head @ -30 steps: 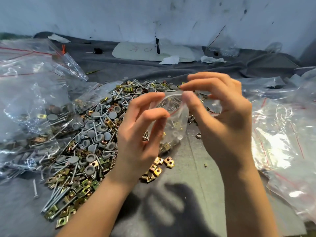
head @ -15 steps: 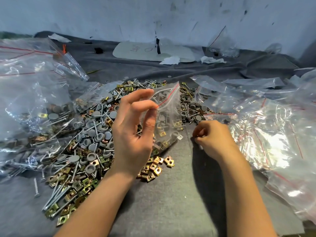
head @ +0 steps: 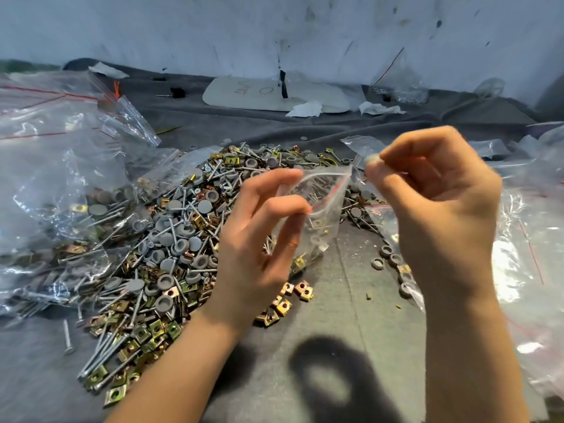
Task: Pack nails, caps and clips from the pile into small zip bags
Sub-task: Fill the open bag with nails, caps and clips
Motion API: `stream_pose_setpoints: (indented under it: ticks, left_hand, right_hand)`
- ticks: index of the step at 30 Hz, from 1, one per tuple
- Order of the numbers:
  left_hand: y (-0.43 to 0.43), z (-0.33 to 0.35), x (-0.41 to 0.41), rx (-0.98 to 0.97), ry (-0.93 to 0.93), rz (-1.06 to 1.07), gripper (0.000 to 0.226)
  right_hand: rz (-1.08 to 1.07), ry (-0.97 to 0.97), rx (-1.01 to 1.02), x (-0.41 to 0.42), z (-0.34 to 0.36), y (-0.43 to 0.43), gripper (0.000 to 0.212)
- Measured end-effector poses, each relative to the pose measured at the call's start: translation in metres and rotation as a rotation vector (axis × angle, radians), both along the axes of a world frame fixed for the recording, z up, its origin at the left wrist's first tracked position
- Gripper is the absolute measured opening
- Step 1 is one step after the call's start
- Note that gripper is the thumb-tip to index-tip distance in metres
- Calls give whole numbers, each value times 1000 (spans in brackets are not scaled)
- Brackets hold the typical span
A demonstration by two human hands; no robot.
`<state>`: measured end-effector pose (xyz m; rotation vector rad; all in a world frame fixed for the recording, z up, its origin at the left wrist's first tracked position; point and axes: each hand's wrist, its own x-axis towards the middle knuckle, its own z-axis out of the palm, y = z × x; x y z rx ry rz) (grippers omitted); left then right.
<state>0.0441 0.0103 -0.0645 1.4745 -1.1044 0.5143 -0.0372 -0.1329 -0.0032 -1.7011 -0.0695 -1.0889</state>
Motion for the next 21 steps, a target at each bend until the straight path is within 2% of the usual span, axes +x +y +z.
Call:
stream_pose_setpoints:
  ticks: [2,5,7,9,12,14,16,18,21]
  left_hand:
    - [-1,-1,-3,18,-31,-36,11]
    - [0,0,-3,9,-33,-46,11]
    - [1,1,-1,0,-30,-14,12]
    - [2,2,0,-13,-14,21,12]
    - [1,1,3,-45,51,16,12]
    - [2,0,5,-65,93,3,11]
    - [2,0,6,-83,121,11,10]
    - [3,0,8,-108,159,22,9]
    - [4,0,12,-152,244,1,13]
  right_hand:
    - [-45,-21,-158,-2,6,9,21]
    - [-214,116,-392,0,3,13,10]
    - [-206,119,-318,1,0,11,10]
    - [-173,49,-120,1,0,8,12]
    - [-252,46,36,5,-6,-4,14]
    - [-261,207,90,11,-18,-14,17]
    - [-242,512,52,19,-34,-20,20]
    - [-201,796,-88,27,-50,-18,16]
    - [-173,981,-305,36,-64,-9,11]
